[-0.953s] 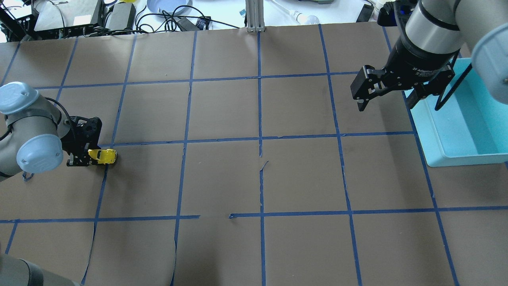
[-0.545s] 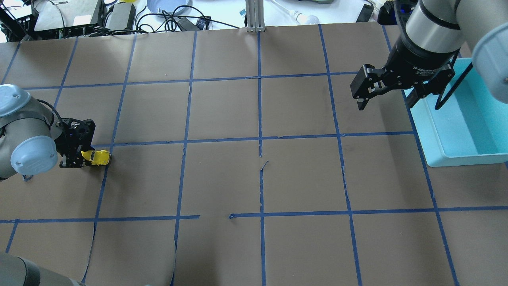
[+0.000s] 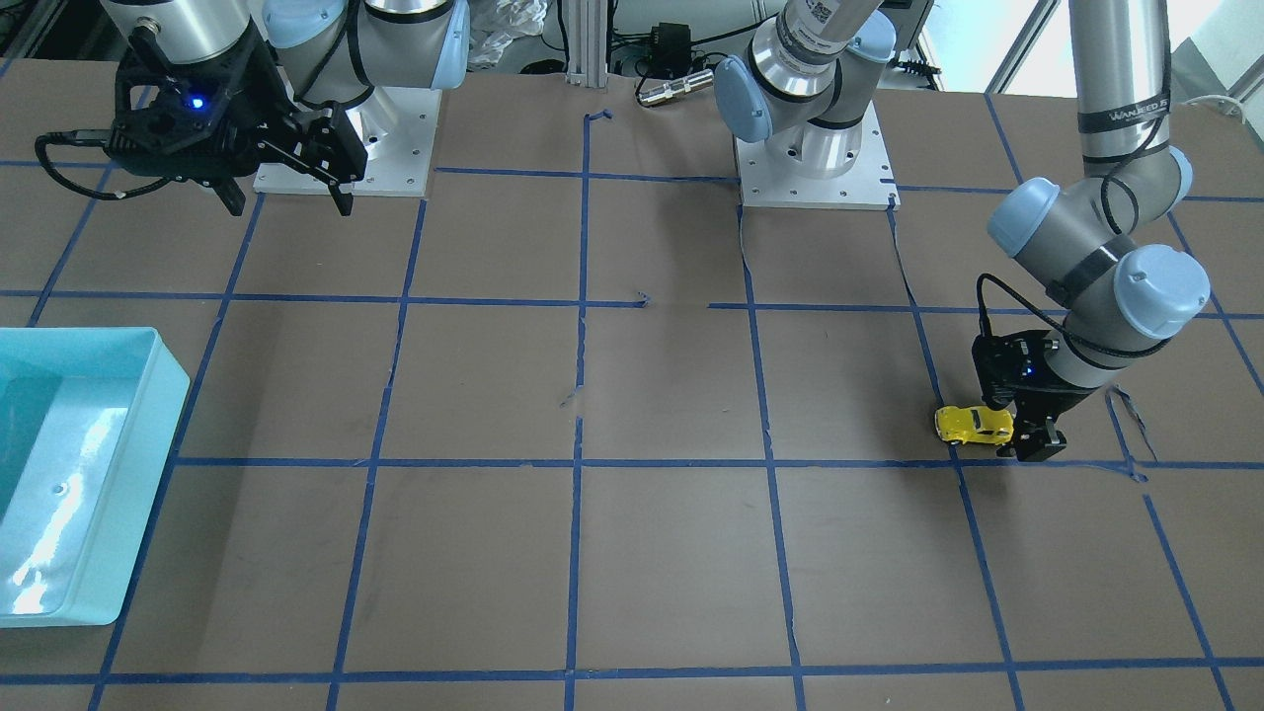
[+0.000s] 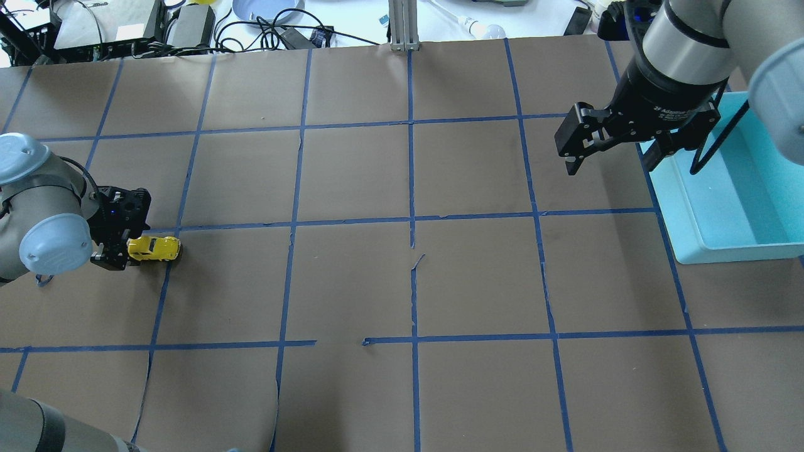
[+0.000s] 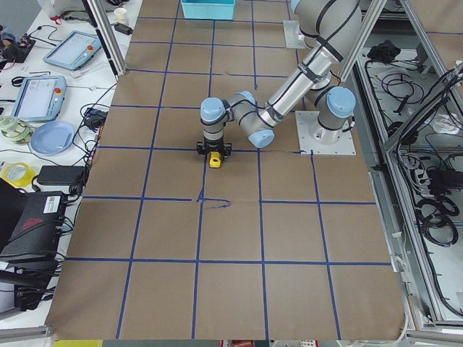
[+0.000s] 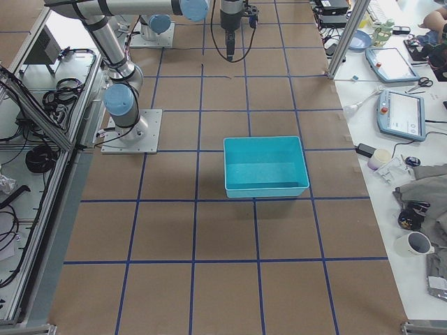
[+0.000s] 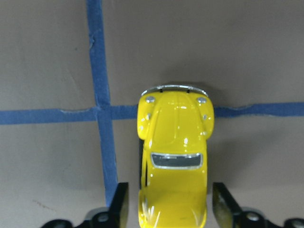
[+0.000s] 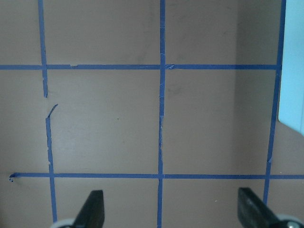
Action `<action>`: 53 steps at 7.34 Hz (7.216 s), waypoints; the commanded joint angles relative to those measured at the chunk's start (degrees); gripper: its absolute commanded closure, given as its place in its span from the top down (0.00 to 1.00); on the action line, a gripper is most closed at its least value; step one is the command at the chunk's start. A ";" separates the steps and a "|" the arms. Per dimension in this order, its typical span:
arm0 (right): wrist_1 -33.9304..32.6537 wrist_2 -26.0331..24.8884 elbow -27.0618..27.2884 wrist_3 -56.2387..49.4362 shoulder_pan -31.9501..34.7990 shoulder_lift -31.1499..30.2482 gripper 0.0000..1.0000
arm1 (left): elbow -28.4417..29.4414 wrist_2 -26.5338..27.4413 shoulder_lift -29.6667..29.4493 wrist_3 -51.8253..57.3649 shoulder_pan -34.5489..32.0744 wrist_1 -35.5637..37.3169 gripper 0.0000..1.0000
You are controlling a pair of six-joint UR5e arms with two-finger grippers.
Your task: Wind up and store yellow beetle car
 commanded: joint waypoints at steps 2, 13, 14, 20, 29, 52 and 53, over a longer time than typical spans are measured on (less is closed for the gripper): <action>-0.03 -0.35 0.15 -0.12 0.00 -0.07 1.00 | 0.20 -0.08 0.00 -0.22 0.00 -0.07 1.00; 0.06 -2.28 0.33 -0.21 0.00 0.01 1.00 | 3.18 -4.12 -0.71 -0.04 0.09 -0.68 0.86; 0.06 -2.29 0.33 -0.21 0.00 0.01 1.00 | 3.88 -4.12 -0.71 0.48 0.09 -0.77 0.86; 0.06 -2.37 0.25 -0.21 -0.08 0.01 1.00 | 2.22 -2.98 4.99 -4.32 1.76 -12.97 0.91; 0.23 -2.37 0.33 -0.21 -0.08 0.01 1.00 | 3.89 -3.25 0.08 -1.10 -2.90 -11.06 1.00; 0.67 -4.83 0.33 -0.12 -0.17 0.01 1.00 | 4.42 -5.18 -1.67 -31.77 -26.01 -9.39 0.12; 0.67 -4.84 0.33 -0.12 -0.09 0.01 1.00 | 3.64 -5.09 -1.76 -31.51 -25.93 -8.08 0.12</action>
